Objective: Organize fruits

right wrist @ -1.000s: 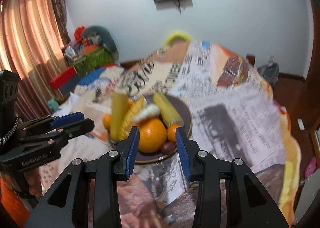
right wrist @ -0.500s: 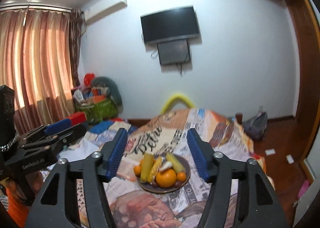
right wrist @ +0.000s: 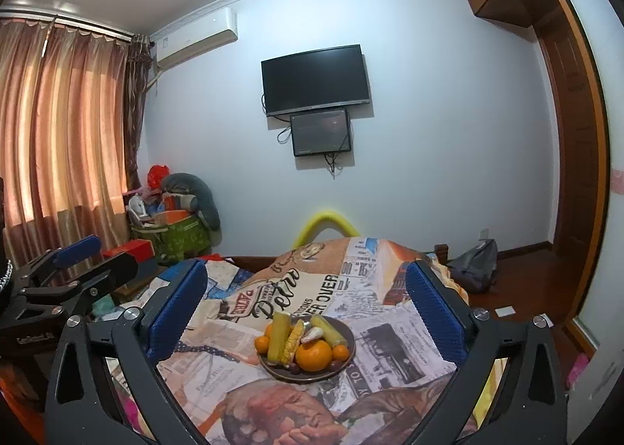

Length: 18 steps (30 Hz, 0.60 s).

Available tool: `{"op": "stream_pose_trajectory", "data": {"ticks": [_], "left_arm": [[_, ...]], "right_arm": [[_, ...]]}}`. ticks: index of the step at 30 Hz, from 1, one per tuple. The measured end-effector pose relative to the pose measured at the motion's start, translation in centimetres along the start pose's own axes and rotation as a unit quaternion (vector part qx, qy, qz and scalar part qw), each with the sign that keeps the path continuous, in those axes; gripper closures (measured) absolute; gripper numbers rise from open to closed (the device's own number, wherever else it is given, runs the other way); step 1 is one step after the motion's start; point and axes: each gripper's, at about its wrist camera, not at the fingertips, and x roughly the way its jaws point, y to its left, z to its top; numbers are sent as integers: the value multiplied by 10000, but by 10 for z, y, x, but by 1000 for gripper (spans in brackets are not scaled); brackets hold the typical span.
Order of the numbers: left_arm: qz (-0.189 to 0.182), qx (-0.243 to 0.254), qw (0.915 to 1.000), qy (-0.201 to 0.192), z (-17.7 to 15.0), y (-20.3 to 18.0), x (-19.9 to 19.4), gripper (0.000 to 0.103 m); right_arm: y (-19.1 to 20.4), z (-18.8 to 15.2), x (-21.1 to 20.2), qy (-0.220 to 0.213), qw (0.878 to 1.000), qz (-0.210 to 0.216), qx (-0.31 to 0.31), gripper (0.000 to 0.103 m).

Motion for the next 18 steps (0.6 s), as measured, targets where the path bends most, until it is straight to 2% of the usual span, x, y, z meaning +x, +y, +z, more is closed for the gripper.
{"op": "stream_pose_trajectory", "data": {"ticks": [18], "left_arm": [[-25,-49,10000,30,-4,-1,-1,0]], "right_arm": [[0,-4,-13,-23,9999,-94,-61,0]]}}
